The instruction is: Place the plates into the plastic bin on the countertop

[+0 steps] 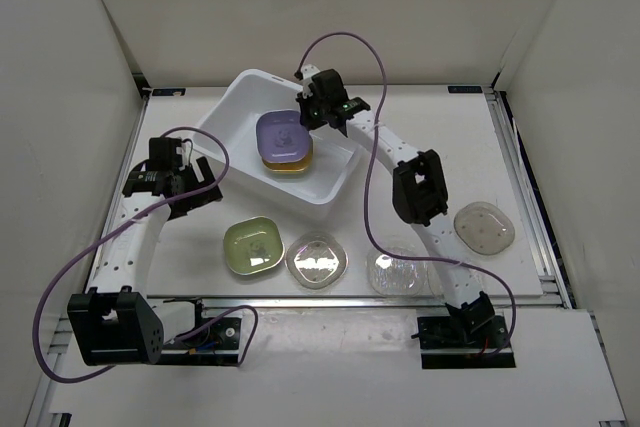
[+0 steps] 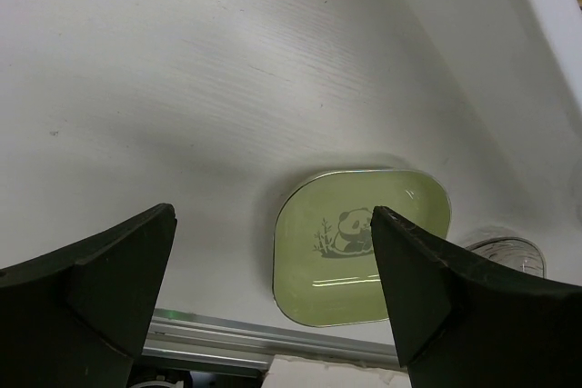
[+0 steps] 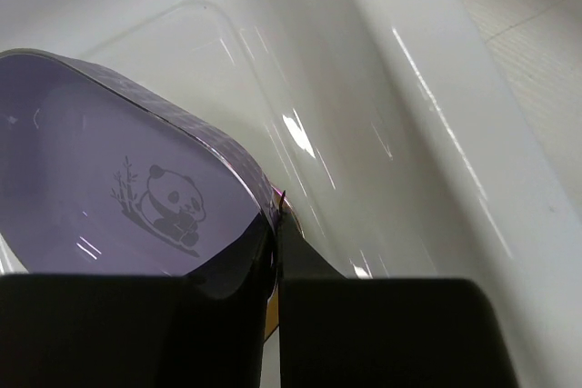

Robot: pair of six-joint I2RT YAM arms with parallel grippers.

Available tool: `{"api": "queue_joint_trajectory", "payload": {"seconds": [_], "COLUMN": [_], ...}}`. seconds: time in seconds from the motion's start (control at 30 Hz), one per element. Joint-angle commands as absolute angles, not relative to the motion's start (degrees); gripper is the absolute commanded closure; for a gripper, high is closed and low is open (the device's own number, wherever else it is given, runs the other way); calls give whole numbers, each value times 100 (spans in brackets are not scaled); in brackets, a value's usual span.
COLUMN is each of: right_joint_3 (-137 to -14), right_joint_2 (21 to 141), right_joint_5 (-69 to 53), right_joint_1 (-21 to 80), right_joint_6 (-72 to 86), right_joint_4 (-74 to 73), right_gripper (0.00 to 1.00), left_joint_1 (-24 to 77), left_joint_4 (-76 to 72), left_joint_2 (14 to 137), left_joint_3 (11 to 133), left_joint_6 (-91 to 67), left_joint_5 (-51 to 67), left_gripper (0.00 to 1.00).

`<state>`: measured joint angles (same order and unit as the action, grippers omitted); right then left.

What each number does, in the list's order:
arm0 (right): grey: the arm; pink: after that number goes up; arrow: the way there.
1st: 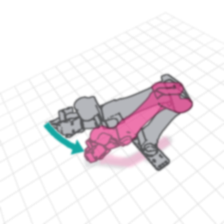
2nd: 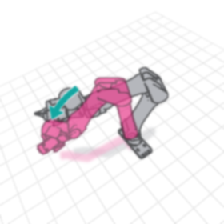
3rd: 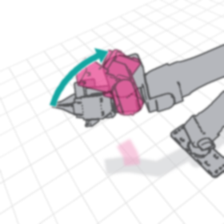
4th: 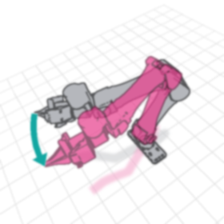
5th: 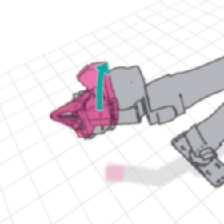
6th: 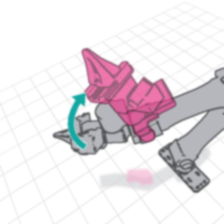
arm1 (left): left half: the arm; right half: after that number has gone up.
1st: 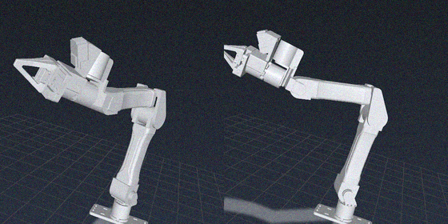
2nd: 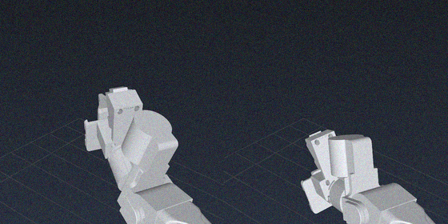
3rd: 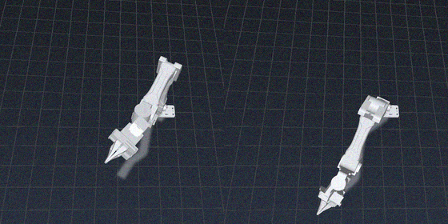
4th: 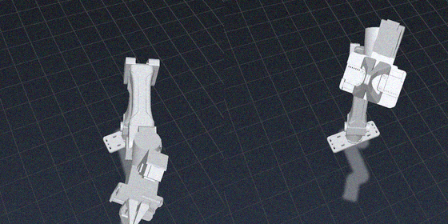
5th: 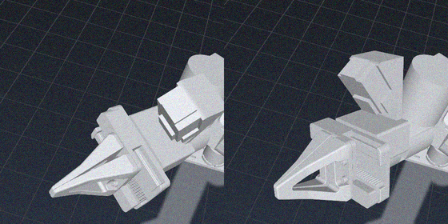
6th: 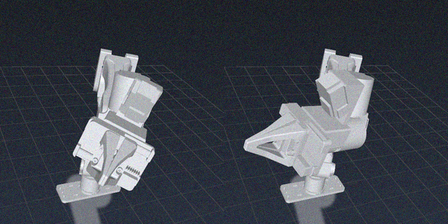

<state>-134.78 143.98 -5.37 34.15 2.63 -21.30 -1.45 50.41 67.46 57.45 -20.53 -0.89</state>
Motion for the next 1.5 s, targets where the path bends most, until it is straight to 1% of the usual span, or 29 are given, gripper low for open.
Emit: {"api": "queue_joint_trajectory", "payload": {"seconds": [0.0,0.07,0.13,0.2,0.23,0.3,0.33,0.4,0.43,0.53,0.57,0.6,0.7,0.73,0.8,0.9,0.97,1.03,1.1,1.17,1.27,1.3,1.37,1.47], "right_joint_3": [-13755,-13720,-13729,-13764,-13746,-13729,-13720,-13676,-13589,-13448,-13465,-13447,-13202,-12923,-12570,-11325,-10900,-10268,-9707,-9179,-8790,-8589,-8334,-8052], "right_joint_2": [14572,14625,14678,14721,14696,14652,14590,14485,14328,13959,13870,13782,13256,13115,12483,11516,10868,10461,9916,9443,9054,8827,8614,8263], "right_joint_5": [-466,-448,-422,-413,-378,-369,-369,-413,-430,-483,-501,-518,-589,-615,-668,-817,-949,-862,-660,-415,-194,-150,-97,-9], "right_joint_1": [3498,3515,3516,3516,3533,3533,3533,3533,3533,3533,3559,3551,3559,3516,3498,3306,3235,3130,3094,3024,2884,2848,2743,2654], "right_joint_6": [334,334,351,352,343,378,395,352,299,141,123,106,105,105,228,421,474,527,597,632,685,703,738,773], "right_joint_4": [-1846,-1793,-1793,-1828,-1828,-1846,-1828,-1793,-1776,-1758,-1758,-1827,-1863,-1863,-1820,-1547,-1407,-1354,-1301,-1257,-1301,-1336,-1371,-1424], "right_gripper": [96,94,90,82,73,66,58,49,37,19,5,1,1,1,1,1,1,1,1,1,1,1,1,1], "left_joint_1": [-167,-176,-193,-176,-176,-176,-176,-176,-176,-167,-193,-176,-193,-176,-141,-35,368,500,650,851,1010,1072,1125,1160], "left_joint_4": [5150,5203,5221,5238,5256,5291,5291,5291,5308,5308,5265,5273,5256,5238,5203,5028,5062,4923,4747,4641,4570,4536,4483,4360], "left_joint_2": [6680,6662,6662,6645,6627,6610,6609,6574,6539,6452,6399,6364,6240,6223,6153,6082,6117,6135,6222,6363,6679,6819,6890,6961], "left_joint_3": [5766,5792,5783,5783,5775,5766,5766,5757,5731,5660,5556,5494,5186,5107,4817,4370,4438,4343,4219,4140,4008,3938,3894,3718], "left_joint_6": [-1960,-1942,-1934,-1934,-1925,-1925,-1942,-1969,-1977,-2083,-2100,-2188,-2302,-2390,-2574,-2925,-2988,-3268,-3401,-3673,-3955,-3999,-4130,-4367], "left_joint_5": [-26,-35,-26,-26,-26,-18,-26,-18,156,263,298,316,439,474,632,528,422,352,334,229,53,-165,-185,-237], "left_gripper": [1,1,1,1,1,1,1,1,1,1,1,1,1,1,1,1,1,2,5,11,17,18,20,27]}}
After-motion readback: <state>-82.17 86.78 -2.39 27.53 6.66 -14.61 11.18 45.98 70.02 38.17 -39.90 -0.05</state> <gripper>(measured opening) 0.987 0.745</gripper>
